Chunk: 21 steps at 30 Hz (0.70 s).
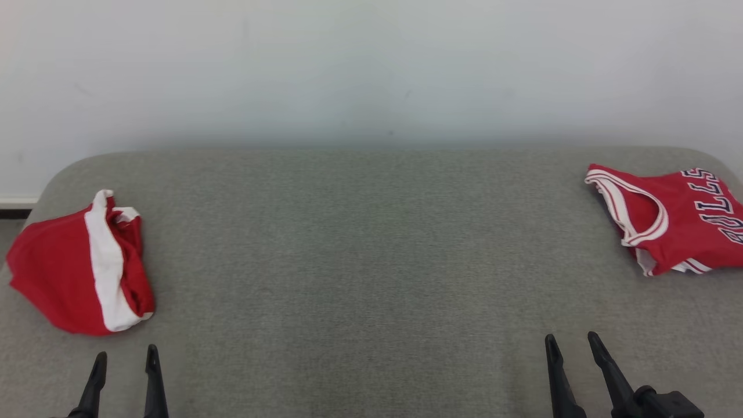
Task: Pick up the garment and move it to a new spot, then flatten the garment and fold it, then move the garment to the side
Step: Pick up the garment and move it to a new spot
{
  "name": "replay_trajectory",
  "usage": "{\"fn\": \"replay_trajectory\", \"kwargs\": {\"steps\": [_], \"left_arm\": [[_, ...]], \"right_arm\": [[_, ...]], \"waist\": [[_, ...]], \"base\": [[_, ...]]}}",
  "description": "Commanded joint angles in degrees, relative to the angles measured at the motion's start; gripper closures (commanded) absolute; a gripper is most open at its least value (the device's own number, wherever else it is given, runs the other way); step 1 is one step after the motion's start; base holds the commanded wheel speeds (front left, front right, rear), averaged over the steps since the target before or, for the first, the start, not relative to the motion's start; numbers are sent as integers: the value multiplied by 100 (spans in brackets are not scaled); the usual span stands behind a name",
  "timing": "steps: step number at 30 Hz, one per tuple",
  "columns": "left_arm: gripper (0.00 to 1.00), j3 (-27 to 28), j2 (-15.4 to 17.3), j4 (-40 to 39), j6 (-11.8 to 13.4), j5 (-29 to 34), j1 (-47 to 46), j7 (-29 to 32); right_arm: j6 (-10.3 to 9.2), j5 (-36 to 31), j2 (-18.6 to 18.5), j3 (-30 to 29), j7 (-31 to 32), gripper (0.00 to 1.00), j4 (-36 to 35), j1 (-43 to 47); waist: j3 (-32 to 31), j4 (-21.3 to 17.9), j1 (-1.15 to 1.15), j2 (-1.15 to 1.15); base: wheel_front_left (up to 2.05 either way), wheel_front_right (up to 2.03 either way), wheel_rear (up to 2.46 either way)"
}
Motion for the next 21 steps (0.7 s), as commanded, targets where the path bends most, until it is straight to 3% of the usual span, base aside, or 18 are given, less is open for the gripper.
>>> {"fn": "replay_trajectory", "kwargs": {"steps": [1,21], "left_arm": [[0,32,41,15,6,58,-31,0],[0,200,99,78,63,15,-61,0]], "right_arm": [[-16,33,30,16,-1,0,9,17],[-16,22,84,255,-1,0,191,-176]], "waist": [[17,271,0,0],[154,1710,0,0]], "base": [[0,0,0],[0,0,0]]}}
